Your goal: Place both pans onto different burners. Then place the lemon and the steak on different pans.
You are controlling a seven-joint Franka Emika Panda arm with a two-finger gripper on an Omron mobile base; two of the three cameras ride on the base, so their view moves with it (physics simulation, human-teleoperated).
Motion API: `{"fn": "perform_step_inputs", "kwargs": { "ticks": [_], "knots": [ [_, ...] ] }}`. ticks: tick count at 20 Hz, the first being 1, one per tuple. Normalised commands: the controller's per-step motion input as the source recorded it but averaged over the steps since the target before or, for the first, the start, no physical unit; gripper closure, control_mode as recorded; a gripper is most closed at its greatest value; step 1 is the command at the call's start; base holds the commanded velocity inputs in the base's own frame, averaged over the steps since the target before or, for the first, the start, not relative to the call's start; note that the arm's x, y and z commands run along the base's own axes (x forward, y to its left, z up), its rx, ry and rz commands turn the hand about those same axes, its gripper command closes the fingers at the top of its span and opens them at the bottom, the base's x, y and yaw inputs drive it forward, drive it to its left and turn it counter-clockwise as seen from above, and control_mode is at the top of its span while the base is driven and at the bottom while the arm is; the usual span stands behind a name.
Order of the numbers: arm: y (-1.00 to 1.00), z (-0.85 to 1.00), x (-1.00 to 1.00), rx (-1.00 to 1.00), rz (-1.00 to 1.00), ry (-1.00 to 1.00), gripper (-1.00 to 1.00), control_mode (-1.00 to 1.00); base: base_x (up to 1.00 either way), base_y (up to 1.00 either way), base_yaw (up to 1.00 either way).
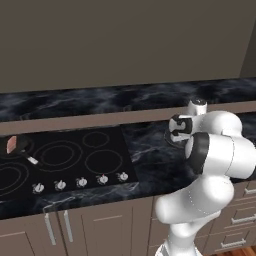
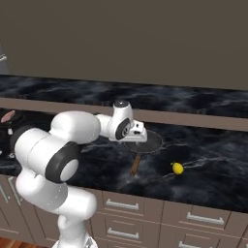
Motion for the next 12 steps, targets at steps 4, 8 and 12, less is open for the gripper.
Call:
{"fn": "perform_step_inputs", "kwargs": {
  "ticks": [4,8,12],
  "knots": [
    [-0.24,-0.23,0.00,0.00,0.00,0.00,-1.00,-1.00,0.00,0.00,0.00],
    [-0.23,-0.23,-0.14,0.00,0.00,0.00,-1.00,-1.00,0.00,0.00,0.00],
    [-0.18,-0.27,-0.18,0.00,0.01,0.00,-1.00,-1.00,0.00,0.00,0.00]
  ]
}}
